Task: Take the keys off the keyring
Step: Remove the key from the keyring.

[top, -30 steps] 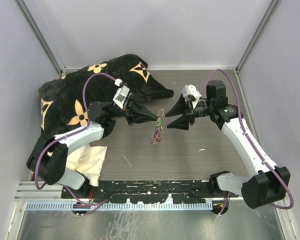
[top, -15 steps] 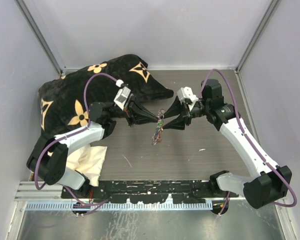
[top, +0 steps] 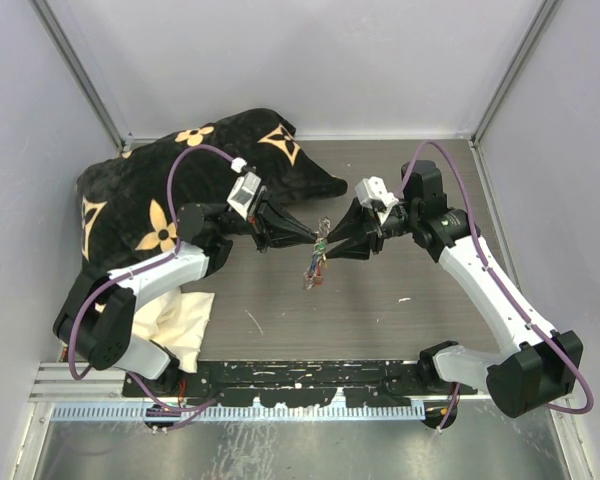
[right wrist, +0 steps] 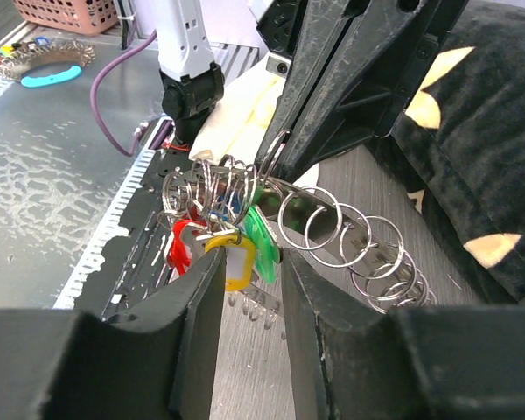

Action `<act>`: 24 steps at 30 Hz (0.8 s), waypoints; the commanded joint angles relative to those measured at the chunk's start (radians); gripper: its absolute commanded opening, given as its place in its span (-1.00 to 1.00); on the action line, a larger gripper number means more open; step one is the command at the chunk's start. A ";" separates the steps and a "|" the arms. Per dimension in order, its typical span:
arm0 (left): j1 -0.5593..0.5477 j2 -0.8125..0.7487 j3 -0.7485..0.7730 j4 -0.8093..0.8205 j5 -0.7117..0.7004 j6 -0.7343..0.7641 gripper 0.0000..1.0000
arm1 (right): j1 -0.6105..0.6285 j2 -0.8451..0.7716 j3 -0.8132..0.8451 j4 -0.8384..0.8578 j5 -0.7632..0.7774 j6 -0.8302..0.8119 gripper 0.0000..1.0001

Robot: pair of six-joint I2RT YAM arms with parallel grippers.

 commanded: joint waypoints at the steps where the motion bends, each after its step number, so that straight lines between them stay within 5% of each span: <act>1: -0.005 -0.026 0.044 0.050 -0.021 0.011 -1.00 | 0.005 -0.034 0.006 -0.025 -0.052 -0.044 -0.27; 24: -0.007 -0.042 0.024 0.031 -0.009 0.017 -1.00 | -0.015 -0.040 0.024 -0.068 -0.036 -0.066 -0.70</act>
